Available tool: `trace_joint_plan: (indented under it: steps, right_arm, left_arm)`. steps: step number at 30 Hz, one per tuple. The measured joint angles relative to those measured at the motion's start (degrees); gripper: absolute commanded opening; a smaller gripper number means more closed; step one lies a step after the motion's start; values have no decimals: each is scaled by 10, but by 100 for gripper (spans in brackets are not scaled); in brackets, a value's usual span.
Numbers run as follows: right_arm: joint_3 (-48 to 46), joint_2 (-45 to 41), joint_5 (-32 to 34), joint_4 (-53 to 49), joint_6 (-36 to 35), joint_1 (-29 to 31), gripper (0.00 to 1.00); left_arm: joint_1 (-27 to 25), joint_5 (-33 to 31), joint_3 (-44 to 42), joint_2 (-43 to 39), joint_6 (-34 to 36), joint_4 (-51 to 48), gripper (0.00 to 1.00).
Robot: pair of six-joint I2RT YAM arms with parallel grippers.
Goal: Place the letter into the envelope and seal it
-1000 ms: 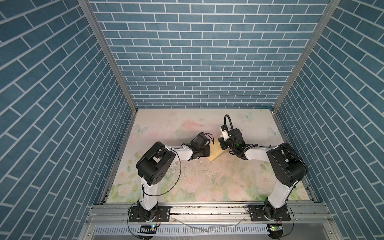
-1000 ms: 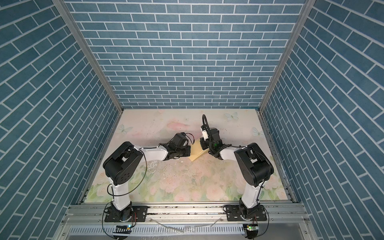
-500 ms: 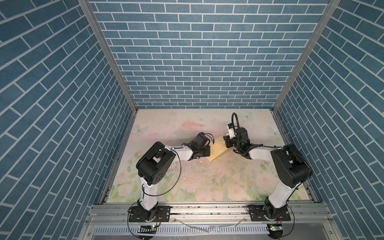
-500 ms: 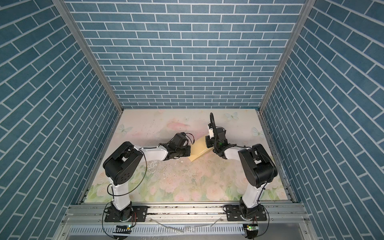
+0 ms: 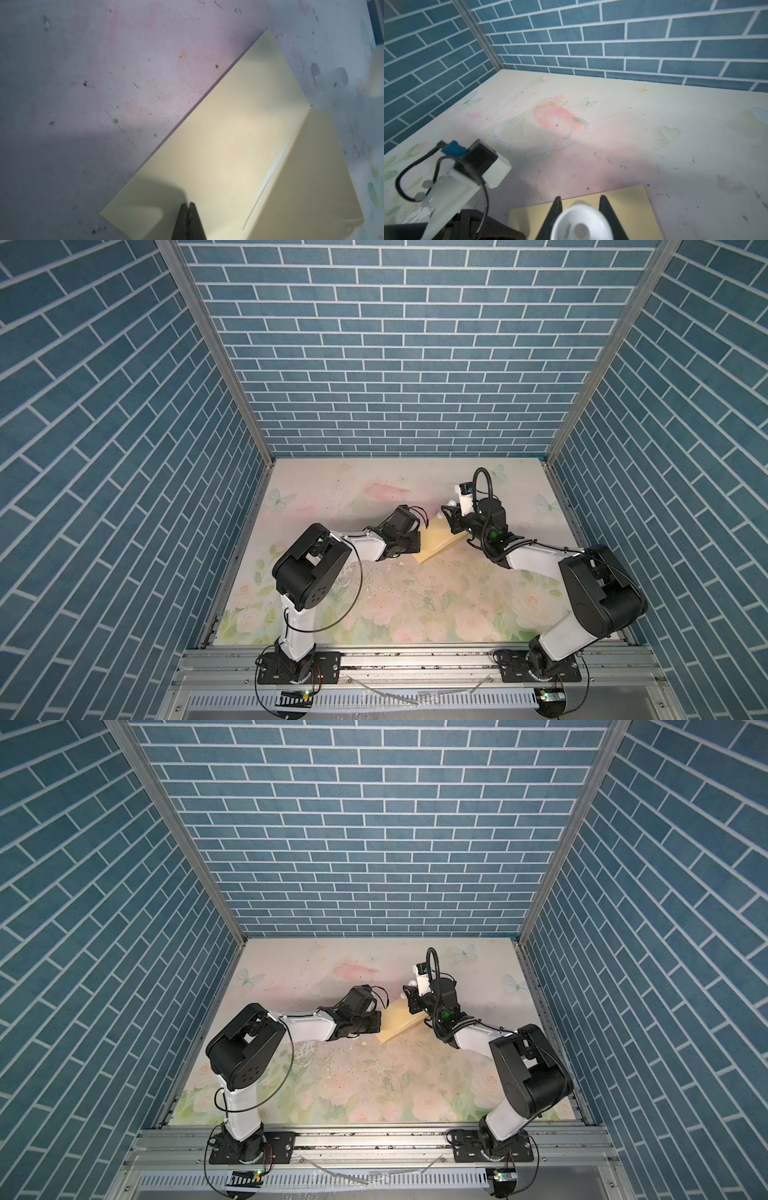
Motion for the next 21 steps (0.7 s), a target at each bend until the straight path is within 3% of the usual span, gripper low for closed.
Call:
trace_joint_plan:
  steps: [7, 21]
  right_arm:
    - [0, 26, 27, -52, -65, 59, 0]
    - [10, 61, 56, -63, -101, 71, 0]
  left_arm:
    - [0, 0, 0, 0, 0, 0, 0]
    - [0, 0, 0, 0, 0, 0, 0]
